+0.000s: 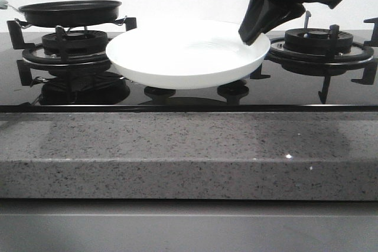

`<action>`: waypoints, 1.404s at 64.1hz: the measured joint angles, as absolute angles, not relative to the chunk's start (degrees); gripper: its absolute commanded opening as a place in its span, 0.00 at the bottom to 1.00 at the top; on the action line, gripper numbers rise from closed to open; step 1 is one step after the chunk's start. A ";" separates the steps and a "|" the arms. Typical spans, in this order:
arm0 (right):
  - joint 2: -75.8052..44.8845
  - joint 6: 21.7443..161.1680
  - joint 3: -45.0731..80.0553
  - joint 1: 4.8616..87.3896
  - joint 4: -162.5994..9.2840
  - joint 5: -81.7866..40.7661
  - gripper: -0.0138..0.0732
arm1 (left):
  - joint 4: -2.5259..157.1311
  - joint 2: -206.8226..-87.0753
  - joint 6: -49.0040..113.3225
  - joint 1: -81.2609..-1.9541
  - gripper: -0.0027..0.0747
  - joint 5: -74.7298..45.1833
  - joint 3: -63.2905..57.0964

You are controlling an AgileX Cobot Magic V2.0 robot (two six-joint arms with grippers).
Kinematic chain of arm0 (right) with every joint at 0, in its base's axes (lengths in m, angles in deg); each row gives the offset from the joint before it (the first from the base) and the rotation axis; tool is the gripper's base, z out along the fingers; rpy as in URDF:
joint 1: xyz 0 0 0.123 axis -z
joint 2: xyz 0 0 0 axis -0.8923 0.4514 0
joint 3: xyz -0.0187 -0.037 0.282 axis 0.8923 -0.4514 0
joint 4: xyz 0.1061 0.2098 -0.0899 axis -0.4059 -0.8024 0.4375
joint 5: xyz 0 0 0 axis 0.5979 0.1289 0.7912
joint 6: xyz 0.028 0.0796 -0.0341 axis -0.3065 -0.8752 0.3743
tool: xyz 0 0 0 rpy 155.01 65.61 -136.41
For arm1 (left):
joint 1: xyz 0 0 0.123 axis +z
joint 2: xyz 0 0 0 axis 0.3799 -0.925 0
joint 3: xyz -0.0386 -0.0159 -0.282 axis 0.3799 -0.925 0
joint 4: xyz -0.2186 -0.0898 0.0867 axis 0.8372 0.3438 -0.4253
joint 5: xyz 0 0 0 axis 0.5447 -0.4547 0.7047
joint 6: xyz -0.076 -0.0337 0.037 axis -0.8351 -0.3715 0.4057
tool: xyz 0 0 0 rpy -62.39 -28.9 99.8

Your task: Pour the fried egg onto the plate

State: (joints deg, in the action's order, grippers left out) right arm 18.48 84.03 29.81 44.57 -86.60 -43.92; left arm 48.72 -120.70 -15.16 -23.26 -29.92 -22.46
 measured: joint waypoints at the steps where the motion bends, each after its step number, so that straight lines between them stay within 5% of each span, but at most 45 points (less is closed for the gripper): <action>1: 18.48 84.03 29.81 44.57 -86.60 -43.92 0.08 | 48.72 -120.95 -15.16 -23.26 0.81 -30.48 -22.05; 19: 18.48 84.03 29.81 44.57 -86.63 -43.92 0.08 | 48.72 -132.20 -15.16 -23.26 0.80 -39.84 -12.67; 43: 18.48 84.03 29.81 44.57 -86.72 -43.88 0.08 | 57.07 -152.90 -9.78 -20.86 0.68 -42.17 -1.21; 70: 18.48 84.03 29.81 44.57 -86.74 -43.79 0.08 | 93.47 -172.52 13.96 -7.53 0.67 -46.59 8.37; 90: 18.48 84.03 29.81 44.57 -86.84 -43.79 0.08 | 112.72 -182.24 22.76 -4.86 0.67 -49.85 12.63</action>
State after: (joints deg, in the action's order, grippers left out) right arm 18.48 84.03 29.81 44.57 -86.84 -43.79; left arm 112.72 -182.24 22.76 -4.86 -49.85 12.63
